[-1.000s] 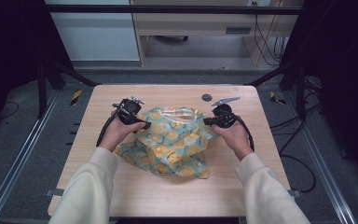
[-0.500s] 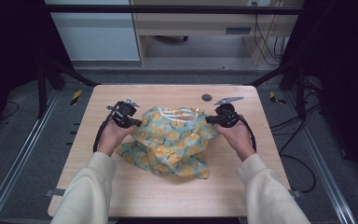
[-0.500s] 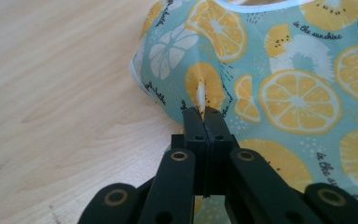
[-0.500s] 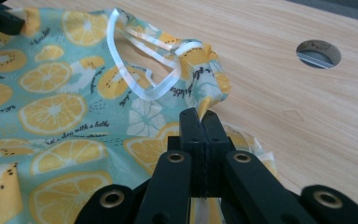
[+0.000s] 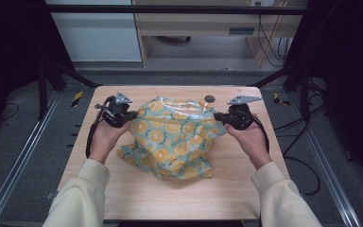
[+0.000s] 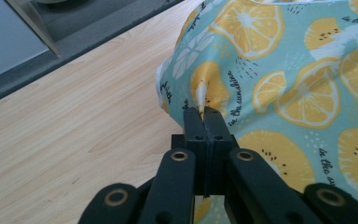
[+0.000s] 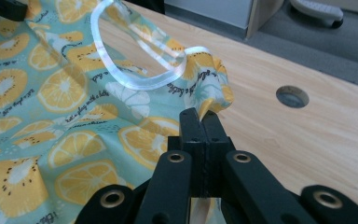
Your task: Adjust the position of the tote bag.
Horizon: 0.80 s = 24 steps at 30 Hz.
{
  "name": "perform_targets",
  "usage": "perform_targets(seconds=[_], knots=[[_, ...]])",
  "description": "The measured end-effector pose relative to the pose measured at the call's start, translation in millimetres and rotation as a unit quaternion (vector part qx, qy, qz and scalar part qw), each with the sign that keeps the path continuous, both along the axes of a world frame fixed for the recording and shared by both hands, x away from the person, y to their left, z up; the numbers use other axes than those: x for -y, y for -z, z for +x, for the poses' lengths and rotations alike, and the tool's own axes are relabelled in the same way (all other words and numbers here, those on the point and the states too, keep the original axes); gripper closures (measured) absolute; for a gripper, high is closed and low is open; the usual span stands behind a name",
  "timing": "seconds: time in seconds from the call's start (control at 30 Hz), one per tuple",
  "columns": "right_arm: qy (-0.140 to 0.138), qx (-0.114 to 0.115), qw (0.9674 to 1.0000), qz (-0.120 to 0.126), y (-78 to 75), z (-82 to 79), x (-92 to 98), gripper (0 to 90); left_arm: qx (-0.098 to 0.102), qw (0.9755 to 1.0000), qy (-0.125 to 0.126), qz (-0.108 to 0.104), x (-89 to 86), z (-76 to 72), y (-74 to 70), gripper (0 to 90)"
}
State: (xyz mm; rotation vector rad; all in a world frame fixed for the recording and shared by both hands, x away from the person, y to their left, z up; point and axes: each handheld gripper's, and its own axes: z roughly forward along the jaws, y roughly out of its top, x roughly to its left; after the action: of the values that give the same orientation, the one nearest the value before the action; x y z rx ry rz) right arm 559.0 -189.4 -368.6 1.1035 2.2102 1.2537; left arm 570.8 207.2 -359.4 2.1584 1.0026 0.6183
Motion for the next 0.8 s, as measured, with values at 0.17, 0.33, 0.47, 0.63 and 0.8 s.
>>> perform_targets(seconds=[0.17, 0.33, 0.47, 0.63, 0.8], knots=[[-0.002, 0.014, 0.9999, -0.001, -11.6, -0.9, 1.5, 90.0, 0.003, 1.0000, -0.001, -0.001, -0.8, 0.1, -1.1, 90.0], [-0.002, 0.020, 0.9998, 0.004, -20.1, -1.1, 2.3, 90.0, 0.013, 0.9999, -0.003, -0.010, -1.0, -3.9, -4.7, 90.0], [-0.006, 0.030, 0.9995, 0.007, -25.3, -5.5, 3.7, 90.0, 0.023, 0.9997, 0.004, -0.009, -2.4, -11.1, -9.9, 90.0], [-0.011, 0.040, 0.9991, 0.009, -29.8, -14.2, 4.8, 90.0, 0.041, 0.9991, 0.009, -0.010, -4.5, -22.7, -16.5, 90.0], [-0.017, 0.051, 0.9985, 0.013, -31.6, -28.7, 5.4, 90.0, 0.060, 0.9979, 0.012, -0.023, -8.4, -36.7, -15.4, 90.0]])
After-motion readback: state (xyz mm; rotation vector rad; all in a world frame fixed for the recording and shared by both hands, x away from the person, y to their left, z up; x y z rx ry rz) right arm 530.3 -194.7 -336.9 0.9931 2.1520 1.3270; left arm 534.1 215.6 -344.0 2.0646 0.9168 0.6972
